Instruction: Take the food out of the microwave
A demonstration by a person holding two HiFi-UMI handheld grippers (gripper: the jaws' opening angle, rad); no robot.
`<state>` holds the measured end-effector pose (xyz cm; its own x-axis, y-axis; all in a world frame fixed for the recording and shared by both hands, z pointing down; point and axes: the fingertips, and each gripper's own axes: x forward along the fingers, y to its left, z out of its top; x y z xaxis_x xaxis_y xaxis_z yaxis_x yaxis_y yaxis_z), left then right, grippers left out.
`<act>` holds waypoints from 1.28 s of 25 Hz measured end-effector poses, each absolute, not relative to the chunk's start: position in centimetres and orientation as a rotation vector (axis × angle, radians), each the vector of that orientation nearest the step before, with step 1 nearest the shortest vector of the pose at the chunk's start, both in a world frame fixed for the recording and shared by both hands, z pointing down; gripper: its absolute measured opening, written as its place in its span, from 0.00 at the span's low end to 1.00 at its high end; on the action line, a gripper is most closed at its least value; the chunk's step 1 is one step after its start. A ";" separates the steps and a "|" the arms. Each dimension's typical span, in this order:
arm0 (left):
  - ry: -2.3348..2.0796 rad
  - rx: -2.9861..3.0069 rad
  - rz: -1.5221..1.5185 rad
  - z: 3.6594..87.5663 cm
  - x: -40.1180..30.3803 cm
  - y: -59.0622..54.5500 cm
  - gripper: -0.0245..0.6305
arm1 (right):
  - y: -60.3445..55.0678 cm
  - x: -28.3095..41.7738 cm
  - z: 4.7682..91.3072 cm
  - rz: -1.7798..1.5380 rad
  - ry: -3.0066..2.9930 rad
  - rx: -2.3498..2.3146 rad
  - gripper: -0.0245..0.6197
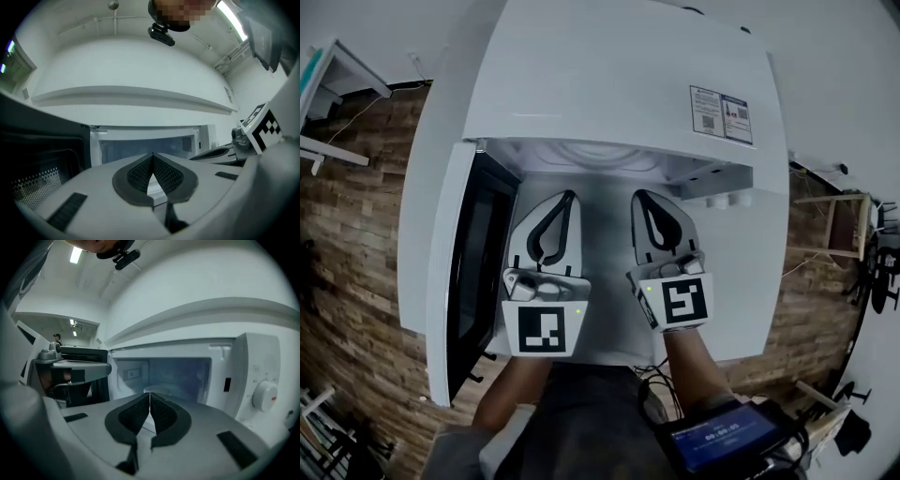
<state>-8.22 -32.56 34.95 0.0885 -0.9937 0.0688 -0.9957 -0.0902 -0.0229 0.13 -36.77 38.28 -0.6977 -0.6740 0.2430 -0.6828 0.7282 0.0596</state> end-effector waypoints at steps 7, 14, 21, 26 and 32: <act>-2.070 2.264 0.106 38.5 -9.2 -33.9 0.05 | -37.7 -0.7 42.2 0.103 -2.632 1.063 0.05; -2.045 2.243 0.089 39.5 -9.1 -34.7 0.05 | -38.8 -1.7 42.8 0.100 -2.630 1.059 0.05; -2.025 2.228 0.095 39.8 -8.8 -34.6 0.05 | -39.4 -2.1 42.7 0.089 -2.627 1.059 0.05; -2.029 2.217 0.066 39.9 -9.0 -35.0 0.05 | -40.0 -3.1 42.9 0.075 -2.628 1.028 0.15; -2.044 2.184 0.025 39.8 -9.7 -35.3 0.05 | -41.9 -4.8 42.2 0.041 -2.641 1.018 0.39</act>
